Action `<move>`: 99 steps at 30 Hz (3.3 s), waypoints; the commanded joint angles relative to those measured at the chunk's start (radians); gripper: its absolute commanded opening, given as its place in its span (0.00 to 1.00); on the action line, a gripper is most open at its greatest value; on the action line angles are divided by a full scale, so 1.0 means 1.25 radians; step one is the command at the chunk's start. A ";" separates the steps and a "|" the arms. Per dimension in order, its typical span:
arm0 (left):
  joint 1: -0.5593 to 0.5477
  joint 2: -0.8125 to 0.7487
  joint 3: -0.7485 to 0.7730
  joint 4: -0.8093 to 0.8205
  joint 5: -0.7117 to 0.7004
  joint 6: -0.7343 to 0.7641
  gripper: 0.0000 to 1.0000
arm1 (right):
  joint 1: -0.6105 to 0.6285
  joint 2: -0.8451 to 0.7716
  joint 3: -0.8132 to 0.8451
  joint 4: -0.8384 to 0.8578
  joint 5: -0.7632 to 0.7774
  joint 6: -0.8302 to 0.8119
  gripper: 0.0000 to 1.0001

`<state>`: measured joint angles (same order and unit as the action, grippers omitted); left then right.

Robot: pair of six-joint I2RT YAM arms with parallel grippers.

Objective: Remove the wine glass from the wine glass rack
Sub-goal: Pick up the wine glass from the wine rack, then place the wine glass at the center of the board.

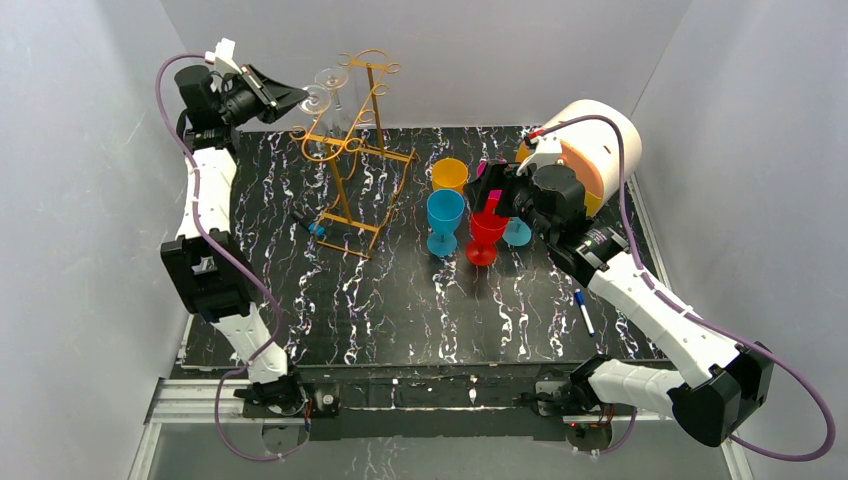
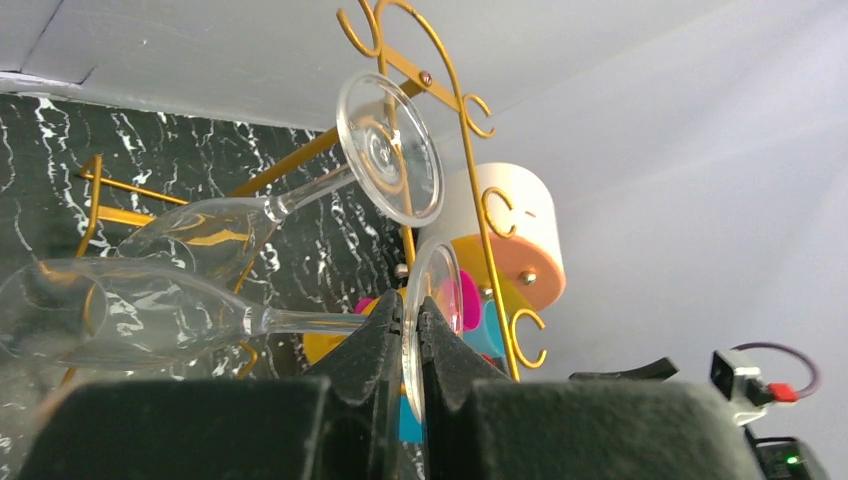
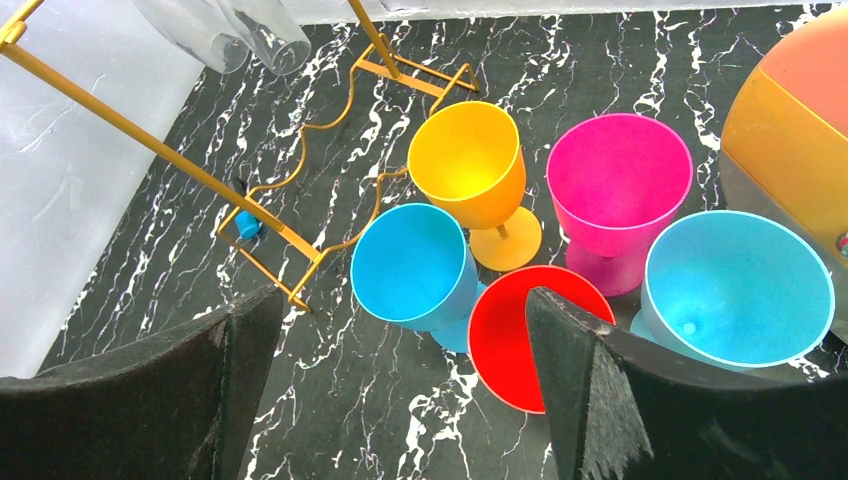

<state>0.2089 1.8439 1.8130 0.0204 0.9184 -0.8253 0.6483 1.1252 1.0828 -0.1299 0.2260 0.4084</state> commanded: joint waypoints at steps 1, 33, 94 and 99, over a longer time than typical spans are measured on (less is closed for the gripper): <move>0.021 -0.039 -0.026 0.210 0.032 -0.159 0.00 | -0.004 -0.009 0.009 0.020 0.013 -0.006 0.99; 0.096 -0.262 -0.152 -0.063 -0.321 0.134 0.00 | -0.006 -0.022 0.007 0.019 0.009 -0.006 0.99; -0.333 -0.743 -0.652 -0.168 -0.058 0.224 0.00 | -0.004 0.176 0.018 0.385 -0.787 0.340 0.71; -0.364 -0.739 -0.693 -0.054 -0.113 0.160 0.00 | 0.013 0.215 0.059 0.349 -0.839 0.311 0.69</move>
<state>-0.2237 0.9318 0.9737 -0.1898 0.8291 -0.5606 0.6468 1.3693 1.0901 0.2447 -0.7307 0.7876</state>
